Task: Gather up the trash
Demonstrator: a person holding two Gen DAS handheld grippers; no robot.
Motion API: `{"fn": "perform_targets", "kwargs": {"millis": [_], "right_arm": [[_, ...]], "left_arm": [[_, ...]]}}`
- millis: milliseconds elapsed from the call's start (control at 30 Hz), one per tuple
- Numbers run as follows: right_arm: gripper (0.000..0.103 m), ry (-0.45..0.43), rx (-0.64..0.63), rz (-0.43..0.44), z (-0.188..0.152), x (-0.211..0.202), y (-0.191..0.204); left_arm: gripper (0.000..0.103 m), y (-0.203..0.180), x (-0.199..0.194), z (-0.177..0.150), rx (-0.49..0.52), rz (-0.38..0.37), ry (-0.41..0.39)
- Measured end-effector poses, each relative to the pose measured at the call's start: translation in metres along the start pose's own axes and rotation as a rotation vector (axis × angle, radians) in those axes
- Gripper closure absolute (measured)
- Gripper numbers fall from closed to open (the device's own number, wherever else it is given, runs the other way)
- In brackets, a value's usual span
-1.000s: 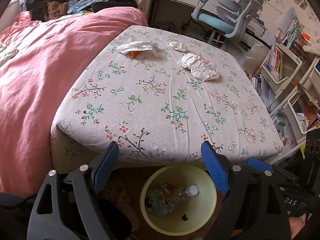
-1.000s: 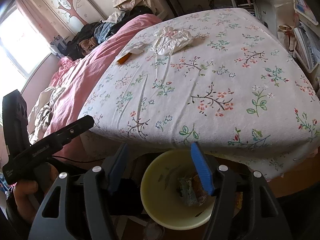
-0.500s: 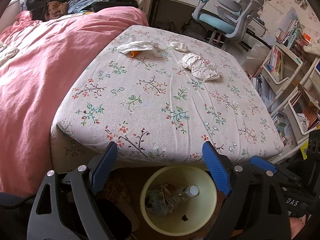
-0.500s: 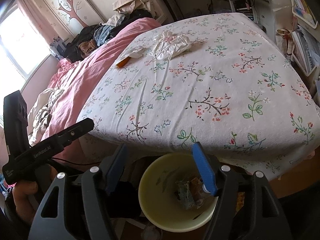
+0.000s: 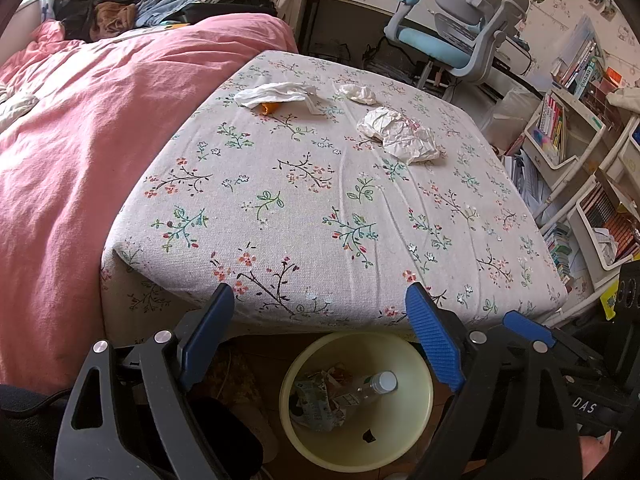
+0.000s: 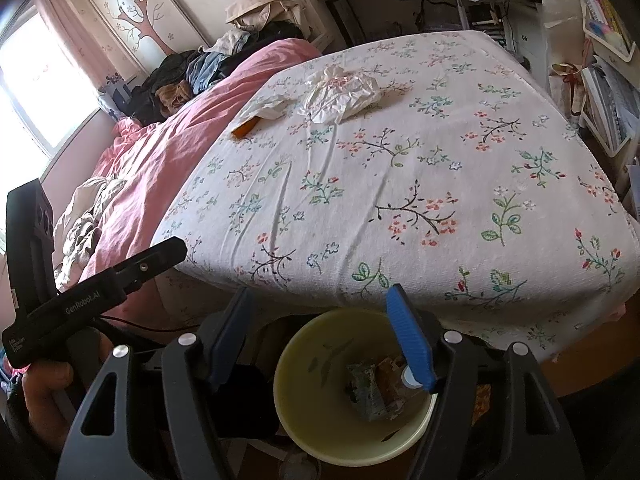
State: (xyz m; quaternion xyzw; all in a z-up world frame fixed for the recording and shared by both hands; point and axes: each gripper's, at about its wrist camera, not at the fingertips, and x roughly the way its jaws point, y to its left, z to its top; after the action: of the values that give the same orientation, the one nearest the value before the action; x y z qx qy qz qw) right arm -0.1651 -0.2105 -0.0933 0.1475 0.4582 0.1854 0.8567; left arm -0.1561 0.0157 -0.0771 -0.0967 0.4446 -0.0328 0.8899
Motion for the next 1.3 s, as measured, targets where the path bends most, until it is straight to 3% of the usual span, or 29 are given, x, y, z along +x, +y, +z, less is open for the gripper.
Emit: {"fn": "perform_targets", "kwargs": {"millis": [1300], "right_arm": [[0.035, -0.011, 0.006, -0.007, 0.0025, -0.0013, -0.0026]], "left_arm": [[0.018, -0.0033, 0.0012, -0.0008, 0.003, -0.004, 0.007]]}}
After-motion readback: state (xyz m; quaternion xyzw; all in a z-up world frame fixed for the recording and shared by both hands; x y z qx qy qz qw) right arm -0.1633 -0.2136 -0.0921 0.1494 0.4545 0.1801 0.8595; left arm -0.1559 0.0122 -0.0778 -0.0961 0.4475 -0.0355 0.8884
